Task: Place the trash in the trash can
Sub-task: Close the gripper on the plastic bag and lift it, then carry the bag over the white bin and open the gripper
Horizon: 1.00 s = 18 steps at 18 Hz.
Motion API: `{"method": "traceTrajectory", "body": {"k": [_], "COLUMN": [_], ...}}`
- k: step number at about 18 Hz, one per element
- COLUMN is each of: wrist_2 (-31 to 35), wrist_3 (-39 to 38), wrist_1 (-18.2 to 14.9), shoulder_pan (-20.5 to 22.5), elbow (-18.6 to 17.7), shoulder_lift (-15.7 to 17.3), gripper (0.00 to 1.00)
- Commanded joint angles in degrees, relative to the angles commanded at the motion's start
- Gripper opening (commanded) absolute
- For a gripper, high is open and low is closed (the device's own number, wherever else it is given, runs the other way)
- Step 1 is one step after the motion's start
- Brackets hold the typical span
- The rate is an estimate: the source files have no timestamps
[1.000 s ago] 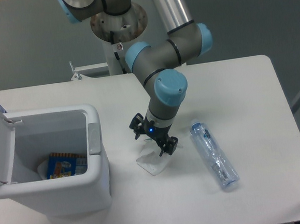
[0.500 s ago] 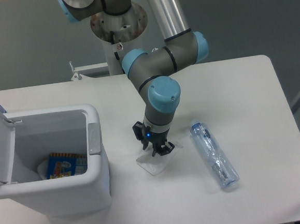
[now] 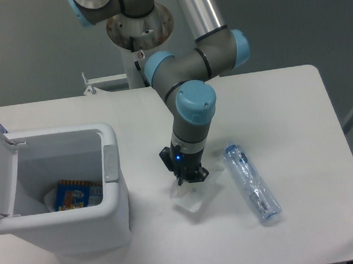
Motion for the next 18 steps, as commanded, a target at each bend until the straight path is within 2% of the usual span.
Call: {"method": "traceTrajectory", "body": {"k": [6,9,11,15,18], "wrist_2": [-10.5,-13.7,-14.9,-17.9,-20.2], "wrist_3": [-8.9,-16.8,-22.1,-27.8,-33.0], "wrist_1": [0.4,0.4,0.4,0.4,0.4], "shoulder_pan": [3.8,4.7,4.4,3.7,1.6], "elbow": [6.8,9.4,9.8,9.6,9.7], "shoulder_lift": [3.2,4.4,6.1,9.0,11.3], "gripper": [0.0,0.0,0.0,0.0,0.0]}}
